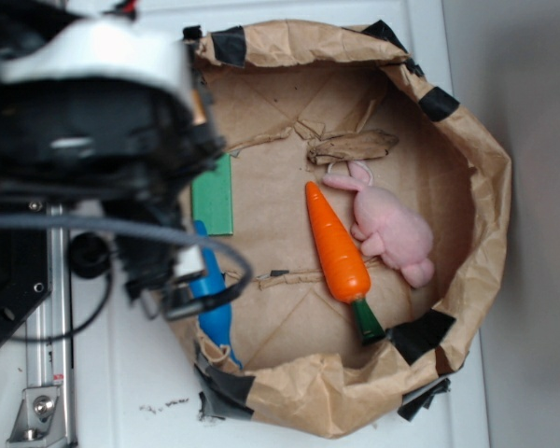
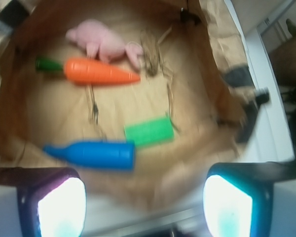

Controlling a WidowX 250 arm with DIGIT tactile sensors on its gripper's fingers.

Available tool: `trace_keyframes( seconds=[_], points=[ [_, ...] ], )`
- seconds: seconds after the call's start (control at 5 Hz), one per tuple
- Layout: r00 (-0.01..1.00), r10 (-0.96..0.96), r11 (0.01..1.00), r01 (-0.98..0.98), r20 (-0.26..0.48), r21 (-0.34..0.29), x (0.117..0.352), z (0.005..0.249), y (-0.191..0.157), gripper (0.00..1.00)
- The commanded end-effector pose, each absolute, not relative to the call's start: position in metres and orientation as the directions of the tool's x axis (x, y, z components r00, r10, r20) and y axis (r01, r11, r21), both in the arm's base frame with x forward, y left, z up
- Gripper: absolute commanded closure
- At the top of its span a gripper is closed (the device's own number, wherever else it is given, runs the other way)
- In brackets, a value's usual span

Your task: Grab the wood chip.

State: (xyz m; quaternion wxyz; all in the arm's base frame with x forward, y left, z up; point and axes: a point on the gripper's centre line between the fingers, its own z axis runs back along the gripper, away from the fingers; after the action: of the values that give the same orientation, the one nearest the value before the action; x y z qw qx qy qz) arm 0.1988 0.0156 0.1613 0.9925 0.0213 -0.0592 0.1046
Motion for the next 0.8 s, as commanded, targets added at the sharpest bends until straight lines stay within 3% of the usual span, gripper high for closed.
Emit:
trace_keyframes(
  seconds=[0.0, 0.2, 0.6],
  points=[
    [0.938, 0.306, 0.949, -0.313, 0.161, 0.025, 0.248, 0.124, 0.052, 0.0],
    [0.923, 0.344, 0.937, -0.35, 0.171, 0.007, 0.264, 0.107, 0.056, 0.0],
    [0.93, 0.317, 0.942, -0.332, 0.187, 0.053, 0.298, 0.086, 0.055, 0.0]
  ],
)
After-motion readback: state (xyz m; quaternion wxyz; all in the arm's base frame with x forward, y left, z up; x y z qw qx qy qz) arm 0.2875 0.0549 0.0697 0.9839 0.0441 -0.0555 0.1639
